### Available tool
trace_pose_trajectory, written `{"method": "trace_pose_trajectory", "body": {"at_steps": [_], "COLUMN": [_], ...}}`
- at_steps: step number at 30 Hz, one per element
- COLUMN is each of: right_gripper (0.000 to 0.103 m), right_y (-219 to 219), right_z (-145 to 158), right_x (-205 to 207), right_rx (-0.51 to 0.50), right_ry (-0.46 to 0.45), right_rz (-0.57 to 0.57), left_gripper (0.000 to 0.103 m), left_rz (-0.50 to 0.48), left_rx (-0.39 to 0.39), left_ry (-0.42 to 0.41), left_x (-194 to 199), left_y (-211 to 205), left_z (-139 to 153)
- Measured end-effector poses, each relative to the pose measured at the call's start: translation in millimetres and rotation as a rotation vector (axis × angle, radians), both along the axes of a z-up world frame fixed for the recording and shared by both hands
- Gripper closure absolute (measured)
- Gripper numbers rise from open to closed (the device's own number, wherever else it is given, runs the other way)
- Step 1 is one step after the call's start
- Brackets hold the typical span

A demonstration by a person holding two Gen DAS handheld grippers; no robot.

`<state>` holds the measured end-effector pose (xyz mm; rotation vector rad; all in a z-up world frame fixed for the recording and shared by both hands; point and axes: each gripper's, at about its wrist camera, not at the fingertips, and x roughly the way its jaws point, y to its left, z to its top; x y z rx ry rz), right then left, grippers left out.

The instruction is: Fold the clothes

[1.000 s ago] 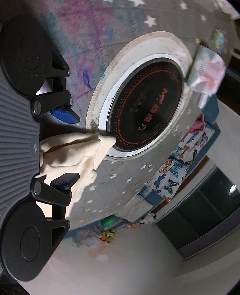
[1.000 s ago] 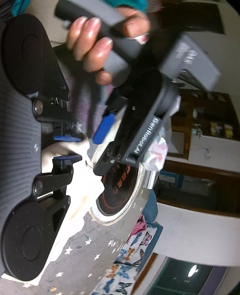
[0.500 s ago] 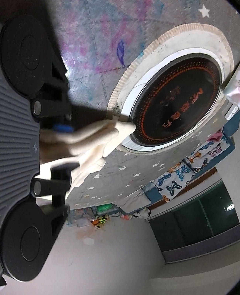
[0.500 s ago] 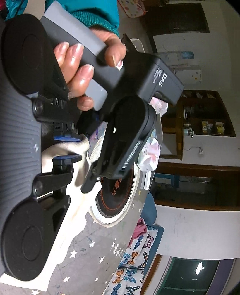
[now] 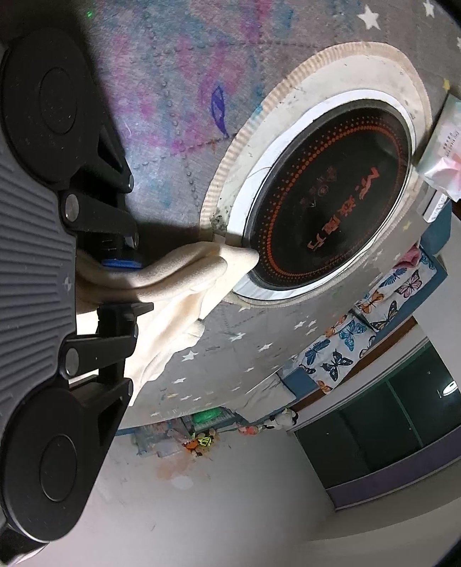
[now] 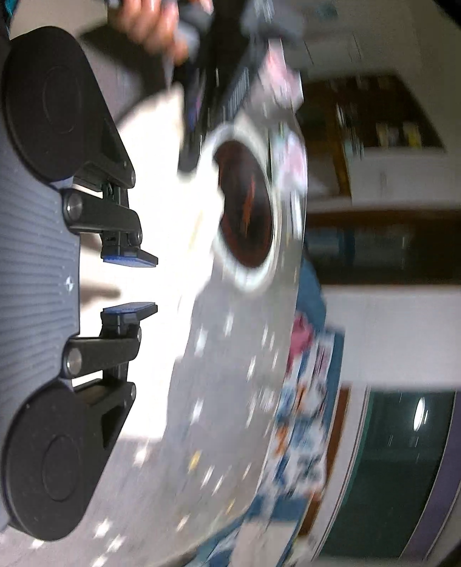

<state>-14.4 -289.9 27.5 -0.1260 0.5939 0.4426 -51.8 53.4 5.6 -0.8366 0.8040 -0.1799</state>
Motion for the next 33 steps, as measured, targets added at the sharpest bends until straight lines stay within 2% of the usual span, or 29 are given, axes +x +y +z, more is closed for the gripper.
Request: {"method": "trace_pose_trajectory", "body": {"at_steps": [4,8,13,14,18,24,33], "right_gripper": [0.068,0.067,0.067,0.068,0.091,0.093,0.093], "right_y": [-40.3,-67.0,-67.1,-66.7,-63.7,-62.0,-98.1], "right_z": [-12.2,-25.1,-36.4,-36.8,-35.5,-18.5,13.2], "right_x": [20.7,35.3,42.8,42.7,40.9,27.0,14.5], "right_rx": [0.034,0.118,0.169,0.175,0.191,0.184,0.116], "right_ry": [0.031,0.091,0.116,0.116,0.117,0.043,-0.07], "right_rz": [-0.155,-0.22,-0.231,-0.232,-0.212,-0.21,-0.307], "left_gripper": [0.084,0.084,0.084,0.084,0.085,0.087,0.087], "left_rz": [-0.003,-0.009,-0.019,-0.021,-0.041,-0.112,-0.253], "left_rx": [0.023,0.05,0.081,0.09,0.153,0.254,0.293], "left_ry": [-0.009,-0.017,-0.024,-0.026,-0.05,-0.145,-0.228], "left_x": [-0.5,0.0,1.4,1.6,2.2,3.4,29.6], "left_y": [-2.5,-5.2,-8.1,-9.1,-17.7,-40.1,-102.2], "left_z": [1.3,3.1,4.9,5.7,12.6,38.9,63.6]}}
